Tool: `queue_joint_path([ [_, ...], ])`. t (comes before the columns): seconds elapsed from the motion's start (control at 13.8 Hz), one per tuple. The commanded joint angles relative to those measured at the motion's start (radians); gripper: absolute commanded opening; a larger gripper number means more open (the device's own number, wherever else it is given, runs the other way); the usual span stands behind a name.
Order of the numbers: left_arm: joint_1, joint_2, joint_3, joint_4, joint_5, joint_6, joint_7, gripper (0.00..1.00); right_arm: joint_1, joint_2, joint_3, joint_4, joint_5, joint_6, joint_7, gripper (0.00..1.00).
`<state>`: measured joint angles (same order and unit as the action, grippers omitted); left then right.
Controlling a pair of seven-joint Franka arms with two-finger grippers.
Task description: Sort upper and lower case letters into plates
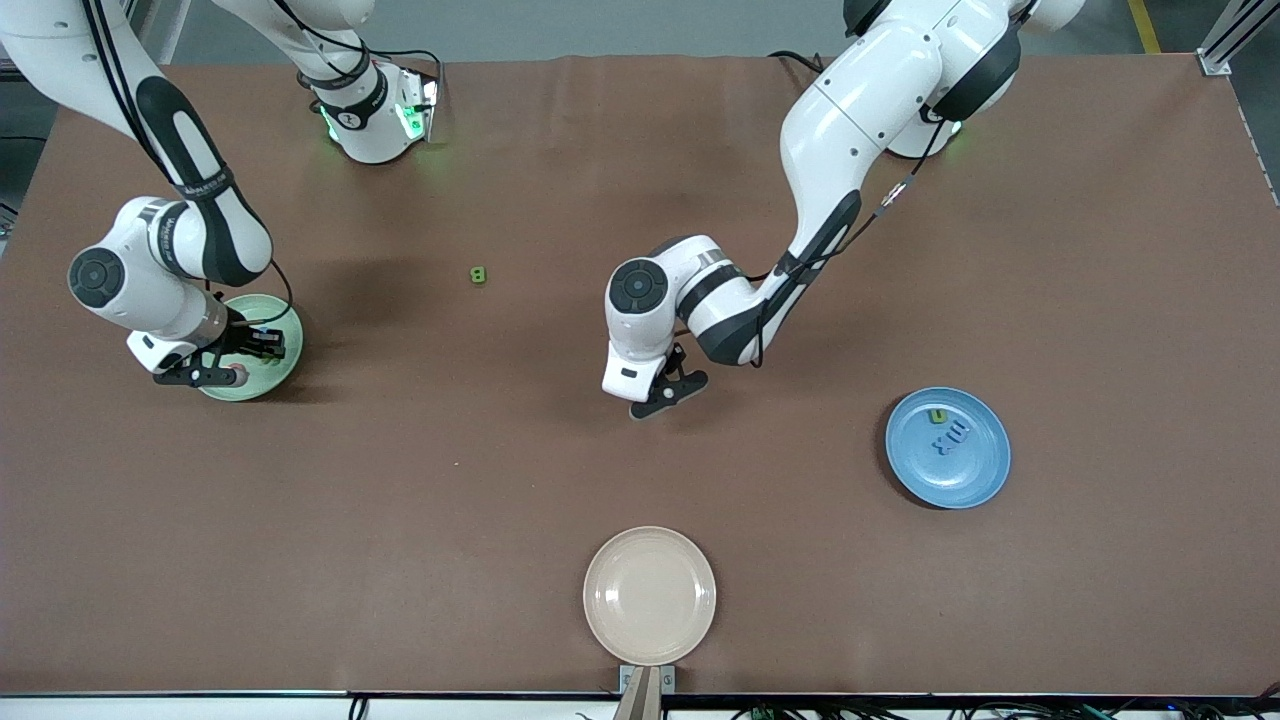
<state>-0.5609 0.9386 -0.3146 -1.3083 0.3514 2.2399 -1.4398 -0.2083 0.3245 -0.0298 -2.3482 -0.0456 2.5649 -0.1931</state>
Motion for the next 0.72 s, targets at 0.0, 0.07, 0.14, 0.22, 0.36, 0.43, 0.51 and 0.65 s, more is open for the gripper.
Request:
queue_joint_path([
  [0.0,0.064,-0.085,0.003,-0.026,0.009,-0.02,0.032,0.0,-0.023,0.001,0.019,0.001,-0.017,0.0,-0.012,0.21],
  [0.07,0.09,-0.128,0.003,-0.04,0.011,-0.06,0.068,0.0,-0.022,-0.001,0.019,0.001,-0.017,-0.005,-0.014,0.4],
  [0.14,0.12,-0.156,-0.001,-0.042,0.009,-0.11,0.125,0.0,-0.02,-0.004,0.019,0.001,-0.017,-0.009,-0.015,0.82],
  [0.22,0.151,-0.184,-0.006,-0.043,0.005,-0.162,0.181,0.0,-0.02,-0.016,0.019,0.001,-0.017,-0.025,-0.017,1.0],
  [0.36,0.203,-0.224,-0.009,-0.06,-0.003,-0.242,0.263,0.0,-0.01,-0.085,0.022,0.006,-0.017,-0.127,-0.011,1.0],
  [0.43,0.237,-0.256,-0.009,-0.109,-0.003,-0.25,0.313,0.01,0.003,-0.146,0.028,0.006,-0.017,-0.203,-0.005,1.0],
  [0.51,0.269,-0.288,-0.012,-0.17,-0.003,-0.25,0.364,0.01,0.033,-0.201,0.028,0.006,-0.017,-0.272,0.003,1.0],
  [0.65,0.35,-0.332,-0.011,-0.254,-0.003,-0.25,0.448,0.01,0.095,-0.301,0.028,0.0,-0.016,-0.383,0.052,1.0],
])
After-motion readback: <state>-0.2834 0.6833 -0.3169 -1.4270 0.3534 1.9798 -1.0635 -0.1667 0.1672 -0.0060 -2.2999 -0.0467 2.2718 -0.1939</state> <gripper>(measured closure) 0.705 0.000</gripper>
